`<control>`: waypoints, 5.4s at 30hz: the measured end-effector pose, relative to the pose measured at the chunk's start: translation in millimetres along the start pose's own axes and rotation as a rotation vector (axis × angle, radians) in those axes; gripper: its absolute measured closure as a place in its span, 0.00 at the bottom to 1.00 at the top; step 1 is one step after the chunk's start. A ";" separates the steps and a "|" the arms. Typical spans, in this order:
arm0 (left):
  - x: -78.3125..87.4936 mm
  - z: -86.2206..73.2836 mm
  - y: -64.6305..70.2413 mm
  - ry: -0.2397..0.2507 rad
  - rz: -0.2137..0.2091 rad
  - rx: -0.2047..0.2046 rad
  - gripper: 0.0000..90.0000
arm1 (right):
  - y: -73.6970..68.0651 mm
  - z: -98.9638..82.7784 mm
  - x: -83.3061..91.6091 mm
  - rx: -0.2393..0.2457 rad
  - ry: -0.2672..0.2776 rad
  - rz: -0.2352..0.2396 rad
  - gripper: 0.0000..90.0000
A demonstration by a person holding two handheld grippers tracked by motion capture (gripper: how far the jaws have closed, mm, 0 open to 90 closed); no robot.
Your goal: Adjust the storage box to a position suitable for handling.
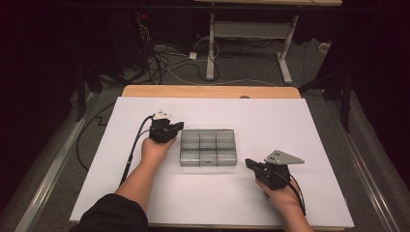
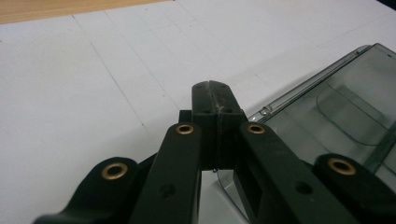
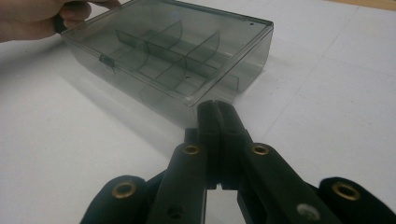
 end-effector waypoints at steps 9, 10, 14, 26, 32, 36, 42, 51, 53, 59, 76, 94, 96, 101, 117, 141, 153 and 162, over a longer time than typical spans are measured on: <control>-2.2 -1.9 2.0 -0.010 0.007 -0.003 0.98 | 0.9 0.0 1.1 0.002 0.004 -0.001 1.00; -2.6 -2.3 2.2 -0.012 0.008 -0.003 0.98 | 1.1 -0.1 1.1 0.002 0.004 -0.002 1.00; -2.7 -3.4 2.8 -0.019 0.016 -0.012 0.98 | 1.0 -0.4 0.7 0.000 0.002 0.000 1.00; 24.8 -26.9 21.0 0.002 -0.021 -0.020 0.98 | 5.5 0.7 4.2 -0.001 0.011 -0.015 1.00; 48.8 -50.6 38.2 0.040 -0.052 -0.020 0.98 | 9.7 1.9 4.2 -0.012 0.014 -0.031 1.00; 60.4 -58.8 46.0 0.028 -0.046 -0.031 0.98 | 12.4 4.1 4.9 -0.010 0.017 -0.047 1.00; 73.7 -67.4 55.5 0.011 -0.019 -0.044 0.98 | 20.2 9.0 3.9 -0.006 0.027 -0.058 1.00; 102.4 -94.5 53.7 -0.034 0.024 -0.020 0.98 | 18.9 11.2 -3.5 0.022 0.009 -0.044 1.00; 103.7 -100.3 53.6 -0.041 0.019 -0.014 0.98 | 18.4 12.2 -6.8 0.031 -0.006 -0.049 1.00; 102.6 -102.5 53.6 -0.051 0.002 0.018 0.98 | 21.2 12.8 -11.1 0.030 -0.022 -0.056 1.00; 116.1 -103.0 49.0 -0.027 -0.043 0.019 0.97 | 23.5 9.2 -21.9 0.015 -0.061 -0.018 1.00; 114.3 -100.4 45.5 -0.054 -0.027 0.014 0.98 | -6.9 0.4 -15.5 0.055 -0.109 0.044 1.00; 114.6 -100.2 44.0 -0.059 -0.033 0.027 0.97 | -14.7 -2.3 -13.5 0.068 -0.122 0.055 1.00; 116.0 -101.7 41.3 -0.085 -0.040 0.029 0.98 | -35.9 -8.3 -8.5 0.089 -0.141 0.082 1.00; 117.9 -110.3 43.6 -0.142 -0.035 0.013 0.98 | -80.7 -17.1 -3.6 0.144 -0.151 0.148 1.00; 105.6 -102.1 65.5 -0.127 -0.128 -0.012 0.97 | -47.7 -15.6 17.1 0.059 -0.068 0.026 1.00; 103.1 -98.8 77.5 -0.124 -0.157 -0.057 0.97 | -40.4 -14.3 27.5 0.040 -0.038 0.003 1.00; 108.7 -94.4 67.8 -0.086 -0.103 -0.042 0.97 | -46.5 -11.9 27.9 0.079 -0.014 0.040 1.00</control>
Point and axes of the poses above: each handheld gripper's, and its own axes: x roughly backward along the jaws, z roughly out of its top, y roughly to its right, the point moved 5 cm from there along -x, roughly forward along the jaws, and after that the axes turned 6 degrees about z, right-handed, at the moved point
